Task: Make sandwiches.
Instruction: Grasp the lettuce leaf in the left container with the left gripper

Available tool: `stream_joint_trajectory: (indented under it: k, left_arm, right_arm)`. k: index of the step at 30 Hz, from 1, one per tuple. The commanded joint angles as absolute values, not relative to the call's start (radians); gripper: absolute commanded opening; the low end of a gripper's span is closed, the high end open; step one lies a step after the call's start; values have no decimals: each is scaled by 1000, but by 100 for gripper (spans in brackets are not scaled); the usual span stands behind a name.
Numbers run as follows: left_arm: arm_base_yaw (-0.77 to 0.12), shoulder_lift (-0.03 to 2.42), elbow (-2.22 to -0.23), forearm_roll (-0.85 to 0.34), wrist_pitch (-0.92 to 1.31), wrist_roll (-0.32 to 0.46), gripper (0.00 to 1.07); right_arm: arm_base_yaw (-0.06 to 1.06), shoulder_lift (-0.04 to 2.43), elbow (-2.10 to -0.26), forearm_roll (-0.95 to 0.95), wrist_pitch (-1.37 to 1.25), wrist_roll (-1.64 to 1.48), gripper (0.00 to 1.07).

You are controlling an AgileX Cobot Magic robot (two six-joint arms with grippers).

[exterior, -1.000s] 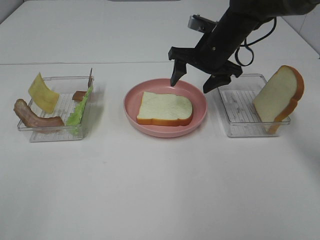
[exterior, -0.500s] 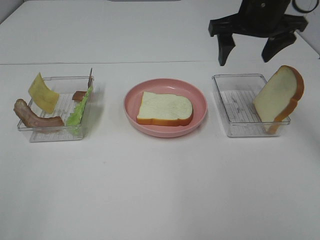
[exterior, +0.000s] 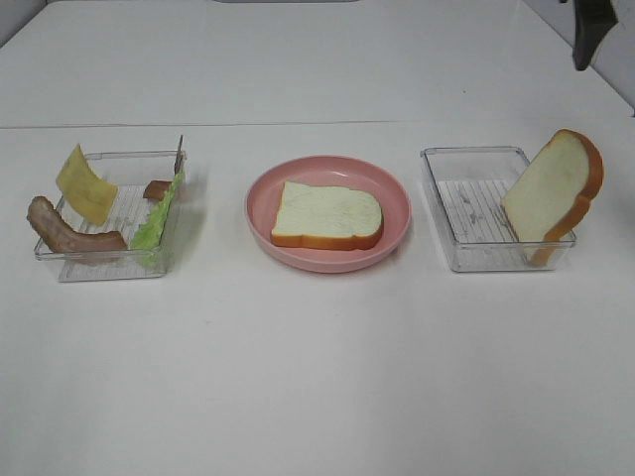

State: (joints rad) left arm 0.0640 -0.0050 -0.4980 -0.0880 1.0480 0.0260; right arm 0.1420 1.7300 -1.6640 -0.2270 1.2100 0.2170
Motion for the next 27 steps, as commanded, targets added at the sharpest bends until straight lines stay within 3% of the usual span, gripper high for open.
stream_joint_trajectory:
  k: [1,8,14,16,27]
  left_arm:
    - [62,-22,-499,-90,1034,17,101]
    - [62,-22,-499,-90,1034,17,101]
    - [62,-22,-499,-90,1034,17,101]
    - [62,-22,-499,-90,1034,17,101]
    - [62,-22,-499,-90,1034,17,101]
  right_arm:
    - [109,1682,-1665,-182,1280,175,85]
    - [112,1526,-1511,-88,1256,141,85]
    - [112,1249,-1232,-82,1154,164,85]
    - [112,1046,-1072,-83,1120,171,85]
    - [112,575,-799,-89,1097,164,85]
